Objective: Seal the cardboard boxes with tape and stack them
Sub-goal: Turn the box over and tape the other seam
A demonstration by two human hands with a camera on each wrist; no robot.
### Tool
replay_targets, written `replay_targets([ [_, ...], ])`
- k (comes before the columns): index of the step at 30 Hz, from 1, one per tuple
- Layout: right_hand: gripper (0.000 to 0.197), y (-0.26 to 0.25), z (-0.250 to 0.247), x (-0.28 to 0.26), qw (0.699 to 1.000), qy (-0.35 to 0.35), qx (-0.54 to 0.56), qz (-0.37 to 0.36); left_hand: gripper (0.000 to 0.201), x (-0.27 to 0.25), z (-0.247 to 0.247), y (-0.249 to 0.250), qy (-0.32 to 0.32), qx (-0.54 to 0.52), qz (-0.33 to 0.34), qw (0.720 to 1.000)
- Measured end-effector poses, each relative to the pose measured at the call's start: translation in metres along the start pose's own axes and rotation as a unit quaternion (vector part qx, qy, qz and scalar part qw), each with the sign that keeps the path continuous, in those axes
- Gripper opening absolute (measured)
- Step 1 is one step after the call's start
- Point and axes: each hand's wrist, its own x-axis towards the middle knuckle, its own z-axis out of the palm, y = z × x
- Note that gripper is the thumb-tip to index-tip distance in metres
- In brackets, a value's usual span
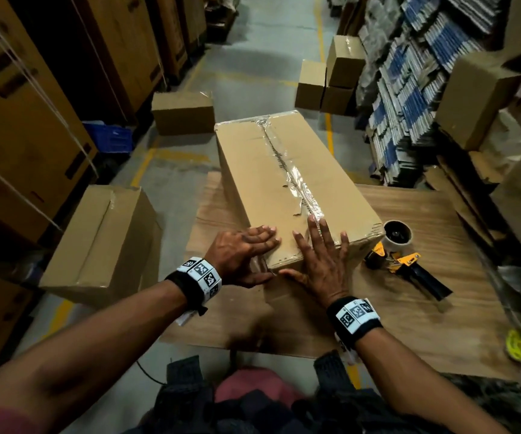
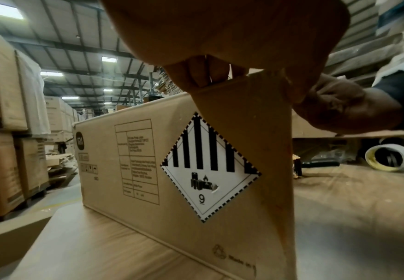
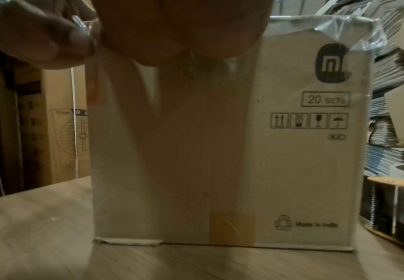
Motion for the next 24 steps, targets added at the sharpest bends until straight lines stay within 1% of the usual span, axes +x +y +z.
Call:
replay_targets([
  [4, 0.079, 0.001, -0.003, -0.004, 0.999, 0.02, 0.023, -0.016, 0.069, -0.003, 0.004, 0.011, 0.044, -0.037, -0.045, 0.997],
  [8, 0.067, 0.003, -0.003, -0.006, 0.999, 0.024, 0.024, -0.022, 0.063, -0.004, 0.008, 0.018, 0.058, -0.053, -0.068, 0.995],
  [11, 0.063, 0.002, -0.002, -0.006, 0.999, 0.022, 0.015, -0.025, 0.064, -0.004, 0.008, 0.018, 0.06, -0.049, -0.061, 0.995],
  [14, 0.066, 0.003, -0.003, -0.006, 0.999, 0.011, 0.02, -0.027, 0.066, -0.004, 0.01, 0.015, 0.061, -0.027, -0.048, 0.997],
  [16, 0.067, 0.004, -0.002, -0.007, 0.999, 0.011, 0.02, -0.023, 0.063, -0.004, 0.015, 0.017, 0.076, -0.018, -0.056, 0.995],
  [18, 0.066, 0.004, 0.0, -0.007, 1.0, 0.015, 0.005, -0.02, 0.059, -0.004, 0.023, 0.02, 0.107, -0.014, -0.06, 0.992],
  [20, 0.065, 0.002, 0.0, -0.007, 1.0, 0.016, 0.0, -0.018, 0.056, -0.004, 0.029, 0.022, 0.129, -0.008, -0.055, 0.99],
  [24, 0.061, 0.002, -0.003, -0.006, 1.0, 0.008, 0.002, -0.026, 0.055, -0.004, 0.031, 0.019, 0.133, -0.012, -0.034, 0.99],
])
